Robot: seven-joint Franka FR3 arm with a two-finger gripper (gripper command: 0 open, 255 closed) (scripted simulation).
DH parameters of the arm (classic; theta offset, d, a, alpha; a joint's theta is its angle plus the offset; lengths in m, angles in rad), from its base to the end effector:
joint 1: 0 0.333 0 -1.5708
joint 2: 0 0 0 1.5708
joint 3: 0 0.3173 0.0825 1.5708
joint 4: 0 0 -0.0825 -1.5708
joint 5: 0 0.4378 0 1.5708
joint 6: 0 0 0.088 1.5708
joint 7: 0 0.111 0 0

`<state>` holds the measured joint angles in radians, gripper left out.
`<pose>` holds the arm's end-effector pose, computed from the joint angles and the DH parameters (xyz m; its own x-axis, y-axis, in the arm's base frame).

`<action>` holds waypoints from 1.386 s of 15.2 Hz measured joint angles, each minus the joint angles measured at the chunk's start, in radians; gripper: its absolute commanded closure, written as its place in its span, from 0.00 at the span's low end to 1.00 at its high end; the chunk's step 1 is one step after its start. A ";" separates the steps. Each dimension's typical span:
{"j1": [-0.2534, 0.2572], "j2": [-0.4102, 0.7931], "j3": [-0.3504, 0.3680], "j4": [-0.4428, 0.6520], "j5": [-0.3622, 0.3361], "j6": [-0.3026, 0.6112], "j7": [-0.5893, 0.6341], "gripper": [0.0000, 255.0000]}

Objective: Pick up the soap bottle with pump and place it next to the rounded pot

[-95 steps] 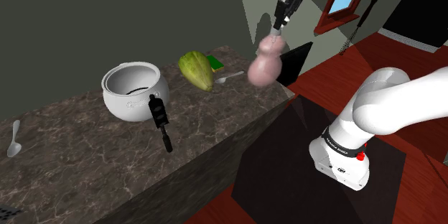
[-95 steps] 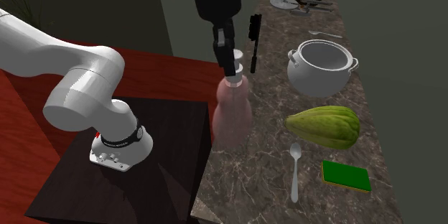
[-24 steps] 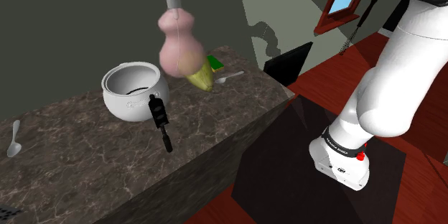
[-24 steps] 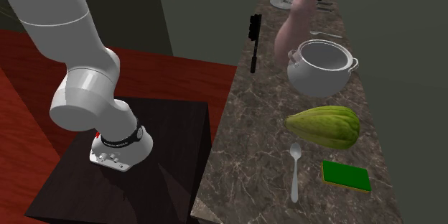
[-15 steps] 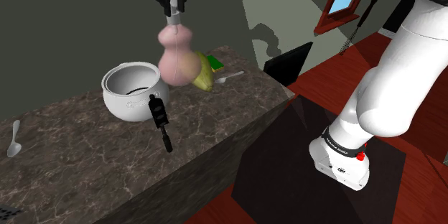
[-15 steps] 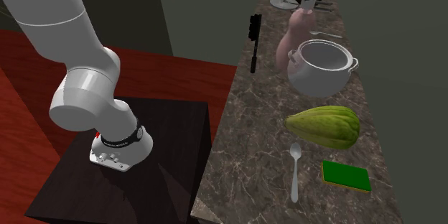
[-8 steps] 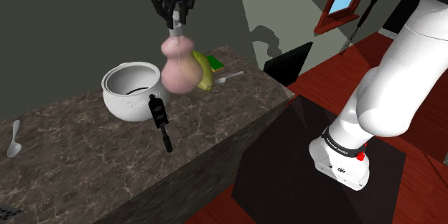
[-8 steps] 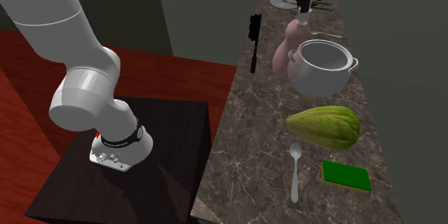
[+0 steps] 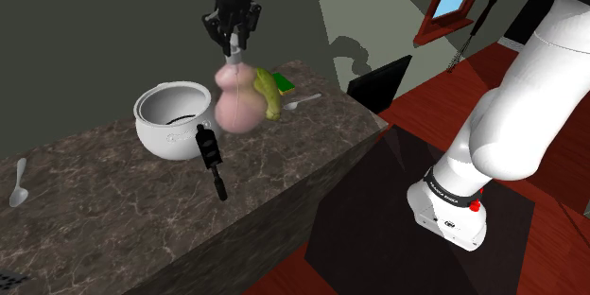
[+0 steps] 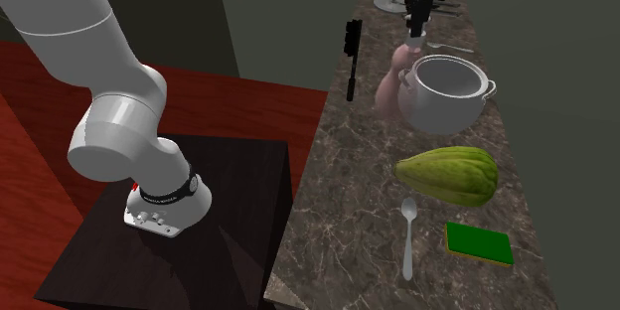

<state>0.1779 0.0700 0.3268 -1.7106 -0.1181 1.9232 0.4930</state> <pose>0.5775 0.3032 0.5386 0.9843 0.0425 0.1711 0.0408 -0.9991 0.0136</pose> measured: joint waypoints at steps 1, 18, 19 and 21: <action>-0.001 -0.001 -0.001 -0.013 0.000 0.012 0.000 1.00; 0.000 0.033 -0.003 -0.193 -0.025 0.223 0.032 1.00; 0.000 0.034 -0.003 -0.195 -0.026 0.226 0.032 1.00; 0.000 0.035 -0.004 -0.197 -0.026 0.229 0.032 1.00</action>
<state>0.1776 0.1045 0.3231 -1.9080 -0.1444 2.1519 0.5253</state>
